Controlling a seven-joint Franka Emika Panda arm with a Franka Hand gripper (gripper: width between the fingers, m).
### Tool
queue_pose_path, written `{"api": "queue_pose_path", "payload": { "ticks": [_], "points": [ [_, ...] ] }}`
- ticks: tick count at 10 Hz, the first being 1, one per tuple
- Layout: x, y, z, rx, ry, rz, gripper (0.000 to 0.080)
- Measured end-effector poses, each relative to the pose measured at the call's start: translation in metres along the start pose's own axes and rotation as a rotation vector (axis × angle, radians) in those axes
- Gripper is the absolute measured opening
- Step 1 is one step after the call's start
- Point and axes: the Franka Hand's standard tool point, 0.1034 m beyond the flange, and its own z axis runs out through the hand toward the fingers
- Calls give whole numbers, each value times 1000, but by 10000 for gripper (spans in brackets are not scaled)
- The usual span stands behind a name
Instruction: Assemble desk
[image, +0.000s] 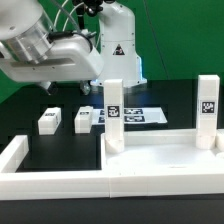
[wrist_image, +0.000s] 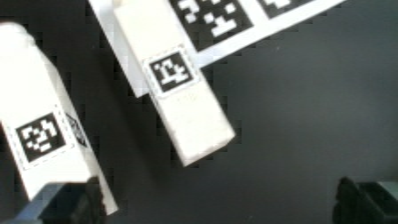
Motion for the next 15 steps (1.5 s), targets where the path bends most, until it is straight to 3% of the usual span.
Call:
{"api": "queue_pose_path", "payload": {
  "ticks": [2,4,7,15],
  "points": [
    [3,4,7,-1,-130,10,649],
    [9,12,26,-7,-249,15,649],
    [22,15,32,-19,-238,18,649],
    [26,11,66,-40,-292,23,649]
  ]
}}
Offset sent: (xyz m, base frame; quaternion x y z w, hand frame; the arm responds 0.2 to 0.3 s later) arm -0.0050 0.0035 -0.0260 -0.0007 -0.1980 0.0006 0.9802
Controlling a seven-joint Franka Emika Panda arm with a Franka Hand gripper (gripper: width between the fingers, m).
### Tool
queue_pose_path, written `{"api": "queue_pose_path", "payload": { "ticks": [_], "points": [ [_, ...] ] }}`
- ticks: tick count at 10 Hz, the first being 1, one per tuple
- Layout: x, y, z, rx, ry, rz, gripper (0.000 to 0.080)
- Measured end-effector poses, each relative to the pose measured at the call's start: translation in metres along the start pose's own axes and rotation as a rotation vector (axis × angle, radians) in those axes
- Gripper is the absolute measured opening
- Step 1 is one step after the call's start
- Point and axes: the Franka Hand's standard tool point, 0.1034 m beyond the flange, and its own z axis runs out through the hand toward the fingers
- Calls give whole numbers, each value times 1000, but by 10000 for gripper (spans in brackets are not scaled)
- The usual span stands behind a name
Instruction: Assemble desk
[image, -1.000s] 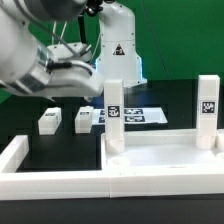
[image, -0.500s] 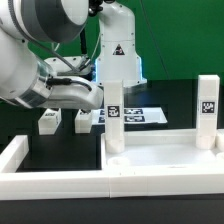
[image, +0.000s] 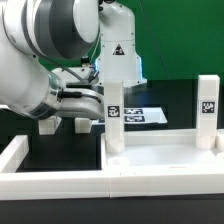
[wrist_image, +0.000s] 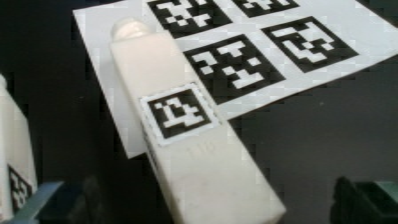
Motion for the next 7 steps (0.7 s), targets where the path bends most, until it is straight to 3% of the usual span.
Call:
{"api": "queue_pose_path", "payload": {
  "ticks": [6,7],
  "points": [
    [3,-1,12,-12,-13,0,649],
    [3,-1,12,-12,-13,0,535]
  ]
}}
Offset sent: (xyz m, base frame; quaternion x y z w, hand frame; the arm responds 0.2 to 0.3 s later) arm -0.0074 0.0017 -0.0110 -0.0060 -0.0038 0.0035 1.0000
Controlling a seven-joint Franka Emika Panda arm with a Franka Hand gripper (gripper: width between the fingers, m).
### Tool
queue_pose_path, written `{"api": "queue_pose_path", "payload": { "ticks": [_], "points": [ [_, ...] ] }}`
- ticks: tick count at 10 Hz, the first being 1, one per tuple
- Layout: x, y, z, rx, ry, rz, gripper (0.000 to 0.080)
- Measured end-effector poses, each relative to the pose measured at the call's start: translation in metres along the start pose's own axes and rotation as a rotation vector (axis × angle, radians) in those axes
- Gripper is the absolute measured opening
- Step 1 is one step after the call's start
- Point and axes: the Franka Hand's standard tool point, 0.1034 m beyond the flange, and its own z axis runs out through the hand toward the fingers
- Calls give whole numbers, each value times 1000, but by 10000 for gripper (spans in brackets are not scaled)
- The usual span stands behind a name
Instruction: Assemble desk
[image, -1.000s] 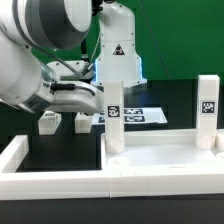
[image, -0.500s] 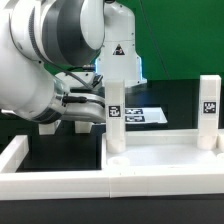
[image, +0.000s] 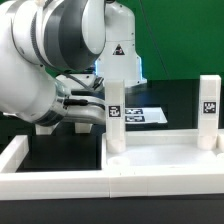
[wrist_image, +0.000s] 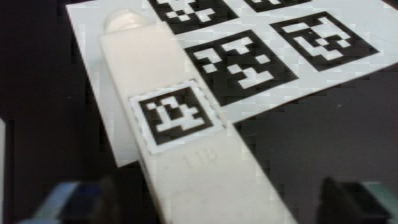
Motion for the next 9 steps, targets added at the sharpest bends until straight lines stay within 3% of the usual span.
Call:
{"api": "queue_pose_path", "payload": {
  "ticks": [1,2,3,9],
  "points": [
    [0,0,0,0,0,0,397],
    [0,0,0,0,0,0,397],
    [0,0,0,0,0,0,289],
    [0,0,0,0,0,0,289]
  ]
}}
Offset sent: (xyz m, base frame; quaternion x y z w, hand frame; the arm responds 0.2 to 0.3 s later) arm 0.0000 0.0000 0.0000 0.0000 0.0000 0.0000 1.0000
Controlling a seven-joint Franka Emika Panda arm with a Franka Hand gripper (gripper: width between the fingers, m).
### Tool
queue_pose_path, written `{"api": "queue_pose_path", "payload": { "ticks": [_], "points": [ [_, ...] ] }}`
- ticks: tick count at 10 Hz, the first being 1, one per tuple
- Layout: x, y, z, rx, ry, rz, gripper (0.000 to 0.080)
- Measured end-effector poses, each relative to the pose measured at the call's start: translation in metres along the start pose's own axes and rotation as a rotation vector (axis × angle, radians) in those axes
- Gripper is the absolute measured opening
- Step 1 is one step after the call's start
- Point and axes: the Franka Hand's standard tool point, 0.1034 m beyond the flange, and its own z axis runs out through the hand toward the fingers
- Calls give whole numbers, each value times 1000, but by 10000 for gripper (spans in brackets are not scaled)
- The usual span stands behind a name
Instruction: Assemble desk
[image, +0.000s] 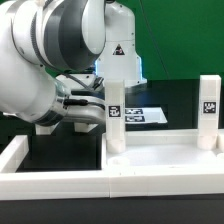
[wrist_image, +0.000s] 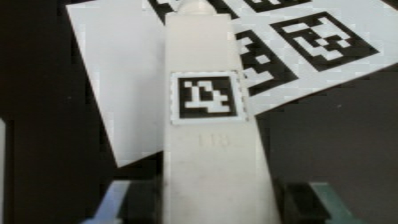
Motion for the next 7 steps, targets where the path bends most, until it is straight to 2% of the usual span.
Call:
{"api": "queue_pose_path", "payload": {
  "ticks": [2,4,6,7],
  "points": [
    [-3,0,-3,2,-4,-2,290],
    [-41,-3,-40,33,-15,-16,290],
    [-69,-9,-65,52,23,-32,290],
    [-88,-19,-76,60,45,-26,290]
  ]
}}
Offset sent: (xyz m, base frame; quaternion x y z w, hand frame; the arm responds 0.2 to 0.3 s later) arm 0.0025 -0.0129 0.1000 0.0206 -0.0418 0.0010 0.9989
